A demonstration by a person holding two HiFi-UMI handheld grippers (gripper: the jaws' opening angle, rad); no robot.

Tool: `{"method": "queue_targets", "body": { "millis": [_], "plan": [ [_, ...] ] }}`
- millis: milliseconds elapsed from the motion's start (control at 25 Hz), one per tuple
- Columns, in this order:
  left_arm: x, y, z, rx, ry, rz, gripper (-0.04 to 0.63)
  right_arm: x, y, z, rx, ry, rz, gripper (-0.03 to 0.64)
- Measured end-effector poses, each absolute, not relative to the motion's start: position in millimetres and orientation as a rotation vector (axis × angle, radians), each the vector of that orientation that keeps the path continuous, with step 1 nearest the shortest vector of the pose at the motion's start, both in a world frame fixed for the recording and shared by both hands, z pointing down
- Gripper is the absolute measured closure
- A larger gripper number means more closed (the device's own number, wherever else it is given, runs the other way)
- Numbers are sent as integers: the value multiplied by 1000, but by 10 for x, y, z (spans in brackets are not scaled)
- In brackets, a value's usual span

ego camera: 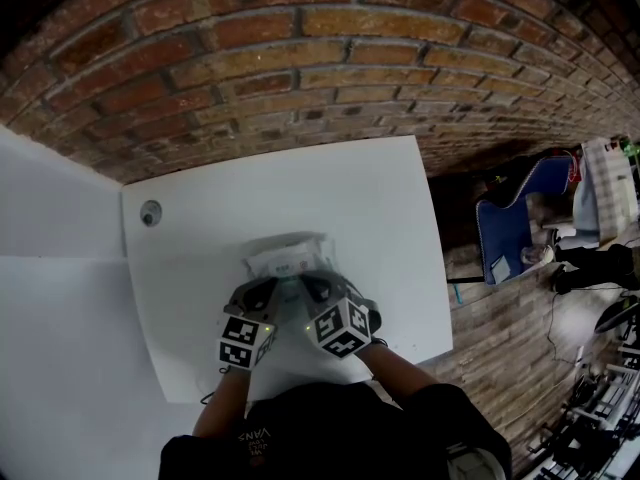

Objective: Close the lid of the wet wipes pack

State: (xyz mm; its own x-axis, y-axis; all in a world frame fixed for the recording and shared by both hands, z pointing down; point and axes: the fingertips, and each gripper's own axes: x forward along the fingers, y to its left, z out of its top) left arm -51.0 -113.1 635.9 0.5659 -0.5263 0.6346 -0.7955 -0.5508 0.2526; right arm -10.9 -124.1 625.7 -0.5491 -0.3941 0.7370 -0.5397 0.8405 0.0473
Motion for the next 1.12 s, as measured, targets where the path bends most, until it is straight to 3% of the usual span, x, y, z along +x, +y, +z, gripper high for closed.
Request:
{"method": "queue_targets", "body": {
  "millis": [560,1120],
  "plan": [
    [-461,-1159,6307,2296,-1062,710,594,-126,-1222,6278,664,-2189,135,618],
    [-412,-1135,6252,2321,-1040,687,594,-96,-1239,6236,731,-2244,271,618]
  ]
}}
